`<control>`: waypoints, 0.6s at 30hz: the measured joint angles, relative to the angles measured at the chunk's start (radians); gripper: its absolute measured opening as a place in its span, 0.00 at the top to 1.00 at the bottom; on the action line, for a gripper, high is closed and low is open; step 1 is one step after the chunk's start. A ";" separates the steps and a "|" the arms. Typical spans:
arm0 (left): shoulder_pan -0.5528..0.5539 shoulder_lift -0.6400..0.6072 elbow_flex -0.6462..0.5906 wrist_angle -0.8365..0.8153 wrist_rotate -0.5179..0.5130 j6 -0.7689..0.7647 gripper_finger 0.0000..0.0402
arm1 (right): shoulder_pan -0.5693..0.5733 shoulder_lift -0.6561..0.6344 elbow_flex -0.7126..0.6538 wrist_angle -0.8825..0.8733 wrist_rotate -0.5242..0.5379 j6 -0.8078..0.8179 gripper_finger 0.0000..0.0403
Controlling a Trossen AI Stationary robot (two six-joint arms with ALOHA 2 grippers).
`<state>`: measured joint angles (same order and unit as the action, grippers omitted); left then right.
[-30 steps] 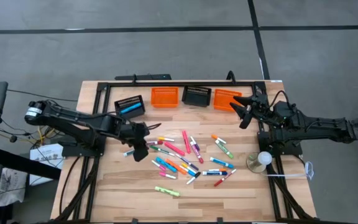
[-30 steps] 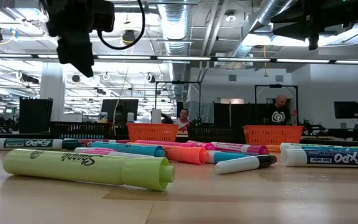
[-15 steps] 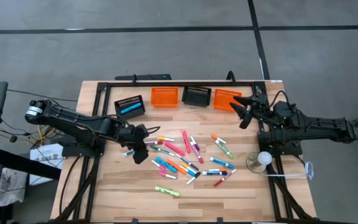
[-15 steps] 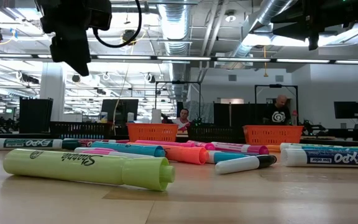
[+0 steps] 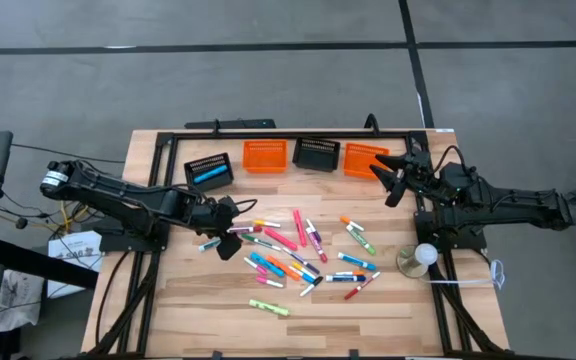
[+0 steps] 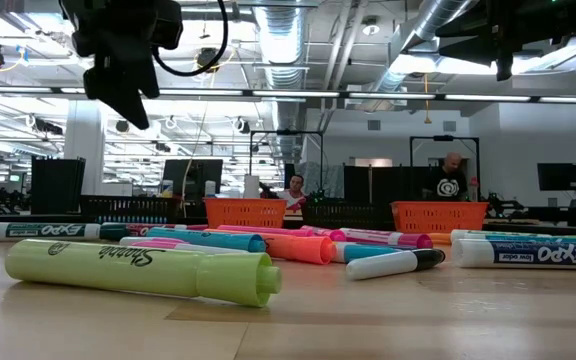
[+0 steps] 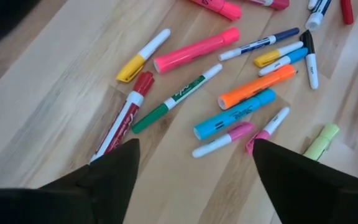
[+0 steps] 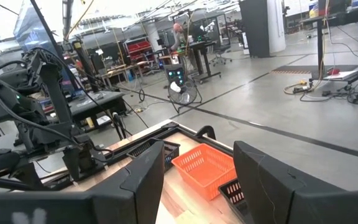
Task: Pick & Place Markers
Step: Put the large green marker pen into the left orange bin
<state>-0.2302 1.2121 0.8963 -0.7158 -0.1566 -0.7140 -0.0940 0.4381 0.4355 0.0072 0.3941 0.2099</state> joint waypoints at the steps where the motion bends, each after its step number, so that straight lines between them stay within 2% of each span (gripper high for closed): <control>1: 0.000 0.000 0.000 0.000 0.000 0.000 0.19 | 0.000 0.000 0.000 0.000 0.000 -0.001 0.54; 10: 0.003 0.000 0.000 -0.022 0.015 0.015 0.15 | 0.000 0.000 0.000 0.000 0.000 -0.008 0.55; 15: 0.002 0.000 -0.001 -0.131 0.015 -0.109 0.15 | 0.000 0.000 0.000 0.000 0.000 -0.008 0.55; 18: 0.000 -0.001 -0.027 -0.141 0.016 -0.168 0.15 | 0.000 0.000 0.000 0.000 0.000 -0.008 0.55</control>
<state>-0.2303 1.2114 0.8697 -0.8568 -0.1406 -0.8821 -0.0944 0.4381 0.4355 0.0071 0.3943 0.2016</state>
